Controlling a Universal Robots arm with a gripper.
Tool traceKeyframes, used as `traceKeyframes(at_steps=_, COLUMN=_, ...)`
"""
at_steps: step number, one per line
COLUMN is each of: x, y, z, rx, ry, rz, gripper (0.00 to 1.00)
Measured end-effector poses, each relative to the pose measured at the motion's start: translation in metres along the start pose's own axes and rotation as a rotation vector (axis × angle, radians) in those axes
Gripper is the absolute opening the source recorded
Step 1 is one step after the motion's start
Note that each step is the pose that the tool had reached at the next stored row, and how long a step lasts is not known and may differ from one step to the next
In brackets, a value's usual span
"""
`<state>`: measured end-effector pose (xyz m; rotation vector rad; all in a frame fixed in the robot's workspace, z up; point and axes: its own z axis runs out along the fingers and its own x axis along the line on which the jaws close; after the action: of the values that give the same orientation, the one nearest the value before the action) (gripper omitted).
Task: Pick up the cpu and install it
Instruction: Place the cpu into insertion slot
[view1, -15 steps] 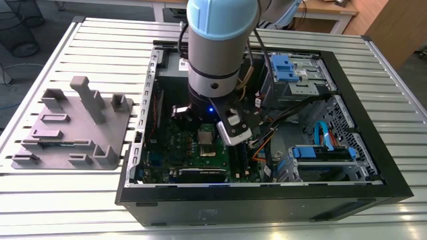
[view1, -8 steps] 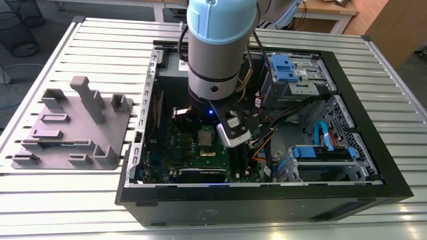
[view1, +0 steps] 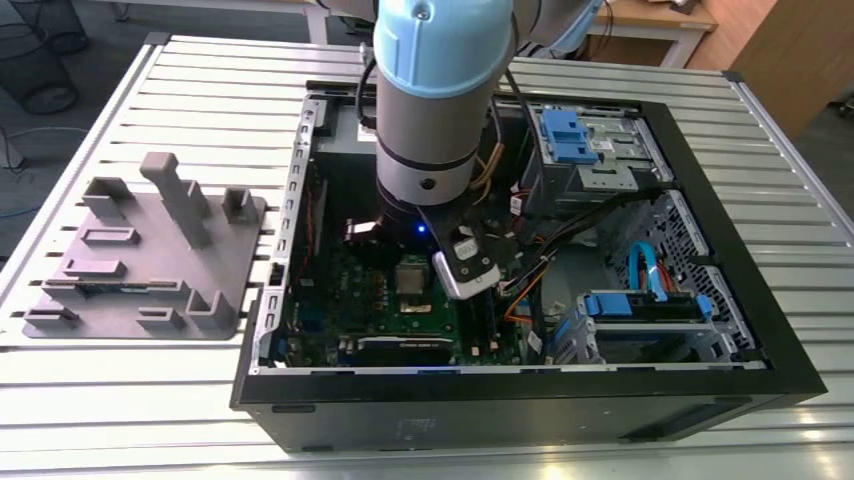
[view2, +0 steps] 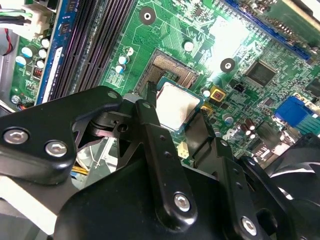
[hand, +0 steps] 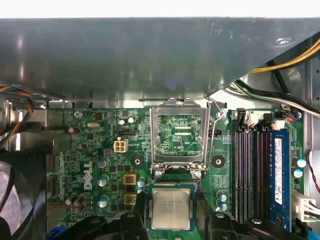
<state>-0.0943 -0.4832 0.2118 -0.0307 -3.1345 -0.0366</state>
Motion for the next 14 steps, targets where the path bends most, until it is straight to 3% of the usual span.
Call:
traceKeyframes(at_steps=2, x=-0.0001, y=-0.0001, z=0.0055, rx=-0.0002, ry=-0.0001, rz=0.0, gripper=0.47)
traceKeyframes(at_steps=14, x=-0.0039, y=-0.0001, z=0.008, rx=-0.0002, ry=-0.0001, rz=0.0, gripper=0.47)
